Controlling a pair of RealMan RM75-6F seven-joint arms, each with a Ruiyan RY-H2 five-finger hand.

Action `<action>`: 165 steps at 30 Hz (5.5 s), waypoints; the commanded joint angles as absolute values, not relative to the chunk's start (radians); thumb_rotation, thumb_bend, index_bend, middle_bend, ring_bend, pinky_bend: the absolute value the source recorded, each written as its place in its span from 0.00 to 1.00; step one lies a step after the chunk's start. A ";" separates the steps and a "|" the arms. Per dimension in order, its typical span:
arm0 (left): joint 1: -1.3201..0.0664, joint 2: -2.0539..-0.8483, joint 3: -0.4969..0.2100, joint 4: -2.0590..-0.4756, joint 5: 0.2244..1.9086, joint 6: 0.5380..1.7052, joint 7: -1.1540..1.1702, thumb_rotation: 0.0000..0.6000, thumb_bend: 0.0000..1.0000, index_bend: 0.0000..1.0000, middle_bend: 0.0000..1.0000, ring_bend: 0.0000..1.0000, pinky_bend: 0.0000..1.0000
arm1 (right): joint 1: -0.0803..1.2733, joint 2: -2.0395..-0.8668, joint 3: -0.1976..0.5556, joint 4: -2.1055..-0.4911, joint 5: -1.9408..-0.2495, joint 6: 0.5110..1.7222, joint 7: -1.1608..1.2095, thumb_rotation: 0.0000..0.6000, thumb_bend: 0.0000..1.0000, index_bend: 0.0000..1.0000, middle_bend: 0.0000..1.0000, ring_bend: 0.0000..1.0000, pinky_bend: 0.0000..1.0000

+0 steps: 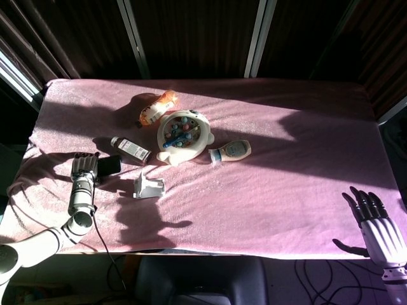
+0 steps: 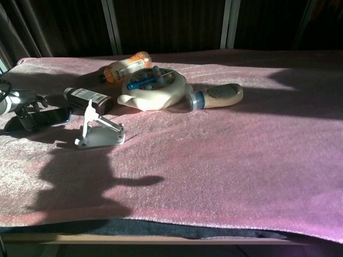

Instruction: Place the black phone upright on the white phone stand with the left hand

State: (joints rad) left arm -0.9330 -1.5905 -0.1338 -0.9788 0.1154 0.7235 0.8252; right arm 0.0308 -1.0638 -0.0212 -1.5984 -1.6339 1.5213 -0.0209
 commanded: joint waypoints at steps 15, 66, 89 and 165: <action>-0.974 -1.631 -0.132 -0.931 -0.029 0.767 0.992 1.00 0.28 0.23 0.27 0.14 0.09 | 0.029 -1.062 -0.020 -1.599 -1.635 1.525 -0.014 1.00 0.12 0.00 0.00 0.00 0.00; -0.604 -1.380 -0.350 -1.296 0.864 0.897 0.000 1.00 0.40 0.84 1.00 0.68 0.22 | 0.030 -1.064 -0.015 -1.600 -1.633 1.524 -0.014 1.00 0.12 0.00 0.00 0.00 0.00; -0.385 -1.362 -0.224 -1.527 1.501 1.005 -0.905 1.00 0.43 0.85 1.00 0.66 0.20 | 0.031 -1.064 -0.027 -1.602 -1.652 1.521 -0.020 1.00 0.12 0.00 0.00 0.00 0.00; -0.543 -1.697 -0.106 -0.953 1.500 1.065 -1.273 1.00 0.42 0.84 0.98 0.59 0.14 | 0.031 -1.044 -0.036 -1.581 -1.675 1.538 0.052 1.00 0.12 0.00 0.00 0.00 0.00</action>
